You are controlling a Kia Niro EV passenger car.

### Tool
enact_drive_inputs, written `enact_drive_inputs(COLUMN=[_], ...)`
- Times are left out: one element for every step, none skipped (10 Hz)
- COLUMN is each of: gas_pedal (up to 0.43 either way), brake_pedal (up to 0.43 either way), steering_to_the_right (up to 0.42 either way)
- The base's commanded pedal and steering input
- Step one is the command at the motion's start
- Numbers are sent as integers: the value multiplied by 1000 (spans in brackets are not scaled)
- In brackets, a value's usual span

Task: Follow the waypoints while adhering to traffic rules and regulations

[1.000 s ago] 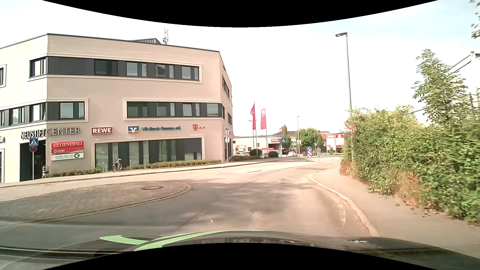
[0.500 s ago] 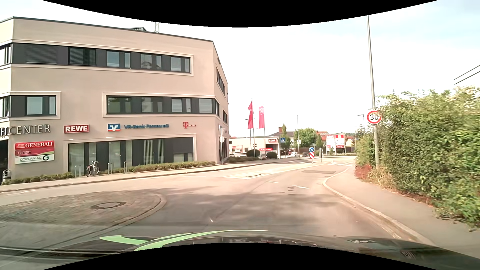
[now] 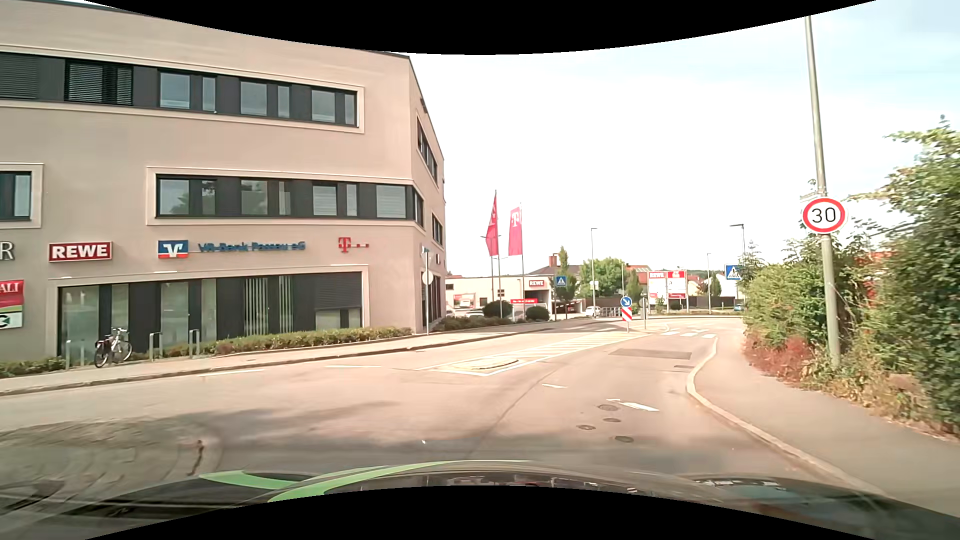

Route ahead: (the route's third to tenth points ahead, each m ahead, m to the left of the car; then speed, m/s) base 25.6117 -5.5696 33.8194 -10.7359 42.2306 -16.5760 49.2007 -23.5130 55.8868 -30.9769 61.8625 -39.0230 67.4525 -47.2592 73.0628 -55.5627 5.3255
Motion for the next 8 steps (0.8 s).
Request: enact_drive_inputs(gas_pedal=[0,0,0,0,0,0,0,0], brake_pedal=[0,0,0,0,0,0,0,0], steering_to_the_right=[87,97,106,116,127,138,151,163])
